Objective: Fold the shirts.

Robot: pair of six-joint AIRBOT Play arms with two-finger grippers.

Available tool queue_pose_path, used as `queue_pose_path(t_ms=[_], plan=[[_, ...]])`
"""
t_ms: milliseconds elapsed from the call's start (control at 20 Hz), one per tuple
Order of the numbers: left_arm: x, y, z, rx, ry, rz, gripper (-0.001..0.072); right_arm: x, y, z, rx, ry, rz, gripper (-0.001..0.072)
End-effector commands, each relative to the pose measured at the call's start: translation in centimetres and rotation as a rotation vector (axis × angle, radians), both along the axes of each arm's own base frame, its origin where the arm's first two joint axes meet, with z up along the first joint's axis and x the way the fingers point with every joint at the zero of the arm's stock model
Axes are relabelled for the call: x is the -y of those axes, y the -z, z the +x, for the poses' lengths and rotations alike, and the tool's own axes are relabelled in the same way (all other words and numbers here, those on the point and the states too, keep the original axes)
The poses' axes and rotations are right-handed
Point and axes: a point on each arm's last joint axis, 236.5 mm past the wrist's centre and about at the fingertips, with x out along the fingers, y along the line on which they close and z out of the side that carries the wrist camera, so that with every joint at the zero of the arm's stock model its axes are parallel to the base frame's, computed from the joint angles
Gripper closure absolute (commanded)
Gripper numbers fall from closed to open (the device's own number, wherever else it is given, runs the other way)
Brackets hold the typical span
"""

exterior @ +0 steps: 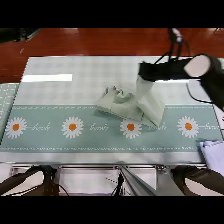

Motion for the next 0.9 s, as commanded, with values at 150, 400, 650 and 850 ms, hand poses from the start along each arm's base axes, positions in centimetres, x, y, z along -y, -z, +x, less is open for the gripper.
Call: queue_pose_path(t_ms=[150, 400, 650, 850], plan=[[0.4, -1.1, -3.9, 0.006, 0.081, 0.040, 0.0682, -8.8, 7.1, -1.7, -0.110, -0.075, 0.022, 0.0688], [0.4, -1.0, -4.0, 0.003, 0.085, 0.041, 0.0682, -12.6, 8.8, -2.6, -0.141, -0.056, 0.086, 0.0687], [0.0, -0.3, -3.8, -0.007, 0.073, 0.072, 0.0682, -11.3, 8.1, -2.3, -0.119, -0.067, 0.054, 0.0203], [-0.8, 1.0, -3.4, -0.024, 0.050, 0.134, 0.0682, 0.7, 4.6, -1.2, -0.069, -0.036, -0.211, 0.0203]])
